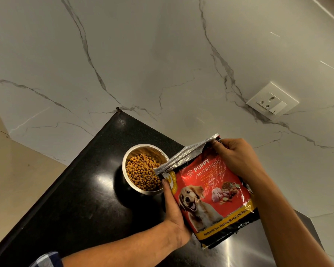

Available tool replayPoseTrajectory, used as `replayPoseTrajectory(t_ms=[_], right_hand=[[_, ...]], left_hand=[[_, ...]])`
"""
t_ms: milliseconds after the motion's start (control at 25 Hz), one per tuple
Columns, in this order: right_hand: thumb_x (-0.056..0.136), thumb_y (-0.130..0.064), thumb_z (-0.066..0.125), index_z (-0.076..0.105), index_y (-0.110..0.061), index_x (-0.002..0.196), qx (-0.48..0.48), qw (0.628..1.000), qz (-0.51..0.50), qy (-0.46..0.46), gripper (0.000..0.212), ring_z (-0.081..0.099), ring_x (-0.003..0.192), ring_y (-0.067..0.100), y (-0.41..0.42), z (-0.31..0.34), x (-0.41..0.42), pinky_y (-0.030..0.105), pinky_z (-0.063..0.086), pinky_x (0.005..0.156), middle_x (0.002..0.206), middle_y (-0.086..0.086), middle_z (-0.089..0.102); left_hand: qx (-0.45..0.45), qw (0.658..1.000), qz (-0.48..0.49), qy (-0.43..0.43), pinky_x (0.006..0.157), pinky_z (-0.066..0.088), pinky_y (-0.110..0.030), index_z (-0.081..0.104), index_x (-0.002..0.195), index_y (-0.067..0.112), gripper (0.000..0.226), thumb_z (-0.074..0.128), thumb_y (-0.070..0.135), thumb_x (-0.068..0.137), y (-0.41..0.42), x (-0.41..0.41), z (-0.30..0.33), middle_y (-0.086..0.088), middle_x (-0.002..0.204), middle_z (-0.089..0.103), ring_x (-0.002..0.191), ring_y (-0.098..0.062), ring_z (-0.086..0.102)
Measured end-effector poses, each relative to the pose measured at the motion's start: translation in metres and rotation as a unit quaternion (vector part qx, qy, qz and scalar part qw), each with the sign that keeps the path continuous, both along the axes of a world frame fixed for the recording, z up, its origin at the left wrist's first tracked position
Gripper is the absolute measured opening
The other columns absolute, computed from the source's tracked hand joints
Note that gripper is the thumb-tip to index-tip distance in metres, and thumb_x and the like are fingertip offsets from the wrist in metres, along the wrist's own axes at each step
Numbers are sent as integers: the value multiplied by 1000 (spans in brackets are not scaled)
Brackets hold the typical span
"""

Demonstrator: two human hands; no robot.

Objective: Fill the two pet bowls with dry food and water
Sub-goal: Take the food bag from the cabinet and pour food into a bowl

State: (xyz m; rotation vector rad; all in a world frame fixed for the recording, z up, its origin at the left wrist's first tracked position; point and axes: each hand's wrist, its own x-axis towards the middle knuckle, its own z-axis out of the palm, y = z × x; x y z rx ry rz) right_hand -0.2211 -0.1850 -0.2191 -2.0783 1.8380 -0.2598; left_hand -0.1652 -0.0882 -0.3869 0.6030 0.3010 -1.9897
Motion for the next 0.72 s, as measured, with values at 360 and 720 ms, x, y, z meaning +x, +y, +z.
replayPoseTrajectory(t_ms=[360,720], right_hand=[[98,-45,50,74,-20,87,2,999,27,26,37,67,53,11,-2,0,13,20,46,49,64,-3,70],[98,-46,50,71,-26,82,1,999,37,31,33,68,54,11,-1,1,18,19,47,49,65,-4,70]], left_hand=[[21,999,23,29,95,54,-57,66,133,9,121,41,97,54,0,0,0,-27,121,71,113,-45,68],[14,998,30,49,102,50,-59,64,135,8,123,39,98,54,0,-2,-2,-27,125,70,117,-46,66]])
